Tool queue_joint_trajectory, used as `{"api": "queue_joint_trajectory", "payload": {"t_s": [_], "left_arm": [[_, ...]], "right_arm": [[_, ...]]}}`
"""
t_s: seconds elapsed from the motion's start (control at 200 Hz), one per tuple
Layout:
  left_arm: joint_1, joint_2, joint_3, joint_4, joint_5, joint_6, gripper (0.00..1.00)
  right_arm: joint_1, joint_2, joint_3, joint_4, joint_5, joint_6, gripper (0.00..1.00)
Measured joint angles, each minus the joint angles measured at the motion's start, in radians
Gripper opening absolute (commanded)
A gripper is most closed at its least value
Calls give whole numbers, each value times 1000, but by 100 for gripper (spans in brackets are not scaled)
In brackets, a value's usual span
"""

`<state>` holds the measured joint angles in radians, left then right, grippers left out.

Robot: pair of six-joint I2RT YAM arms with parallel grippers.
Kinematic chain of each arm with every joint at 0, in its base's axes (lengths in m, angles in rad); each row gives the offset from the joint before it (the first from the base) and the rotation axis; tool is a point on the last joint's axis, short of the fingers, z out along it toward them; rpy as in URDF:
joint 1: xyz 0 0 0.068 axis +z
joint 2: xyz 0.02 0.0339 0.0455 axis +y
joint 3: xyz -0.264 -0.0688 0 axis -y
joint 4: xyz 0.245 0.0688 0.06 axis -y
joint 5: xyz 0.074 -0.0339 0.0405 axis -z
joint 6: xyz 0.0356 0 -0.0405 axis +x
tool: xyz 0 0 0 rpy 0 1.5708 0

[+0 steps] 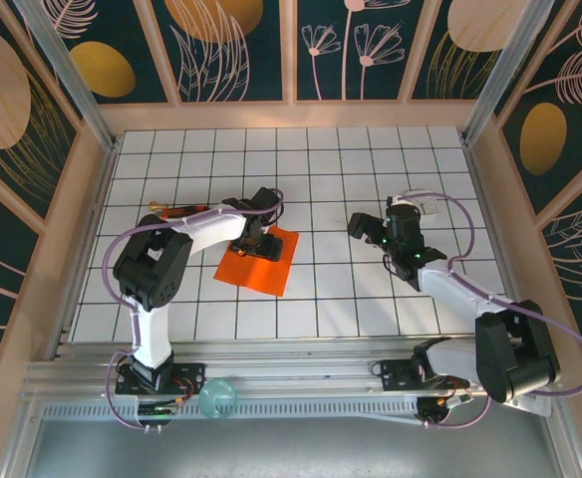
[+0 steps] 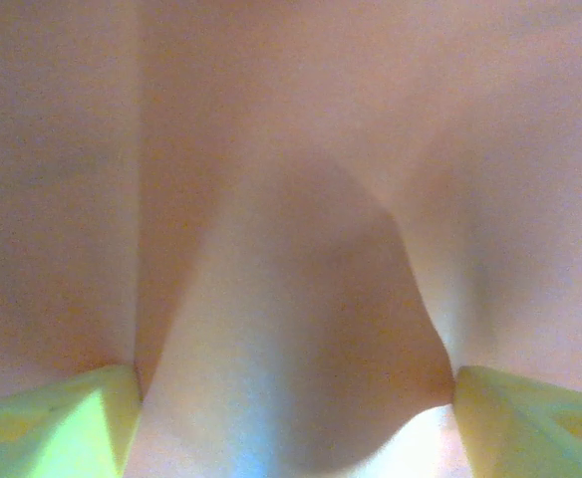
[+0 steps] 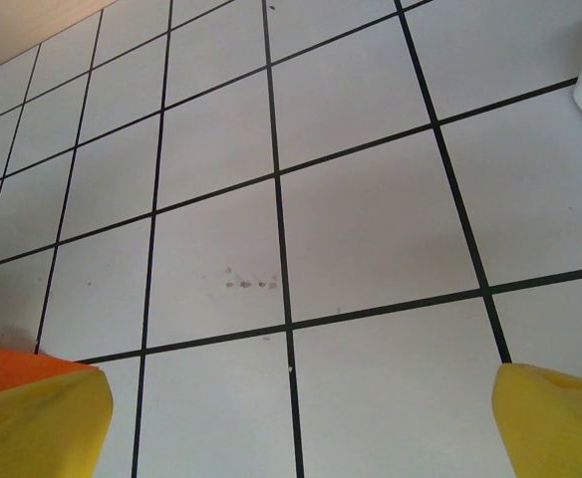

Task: Fold a paper plane with a square sheet of paper (pick it up from the middle)
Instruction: First fold the square sheet of paper in half at the center of the table.

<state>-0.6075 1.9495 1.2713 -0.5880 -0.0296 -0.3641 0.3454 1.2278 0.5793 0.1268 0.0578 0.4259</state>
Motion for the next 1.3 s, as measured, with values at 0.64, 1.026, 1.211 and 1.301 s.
{"api": "queue_joint_trajectory", "payload": {"t_s": [0.64,1.026,1.211,1.301], "left_arm": [[1,-386,-455,991,636,-615,38],[24,-150,-507,1131,724,-667,38],[30,-122,-508,1088,720,-593,38],[34,-108,-513,1076,712,-565,38]], "right_arm": [[-93,-103,76,-148,-203,-93,98],[-36,-27,55,-71,-601,17,67],[71,116,43,0,-576,107,53],[82,198,43,45,-570,143,51]]}}
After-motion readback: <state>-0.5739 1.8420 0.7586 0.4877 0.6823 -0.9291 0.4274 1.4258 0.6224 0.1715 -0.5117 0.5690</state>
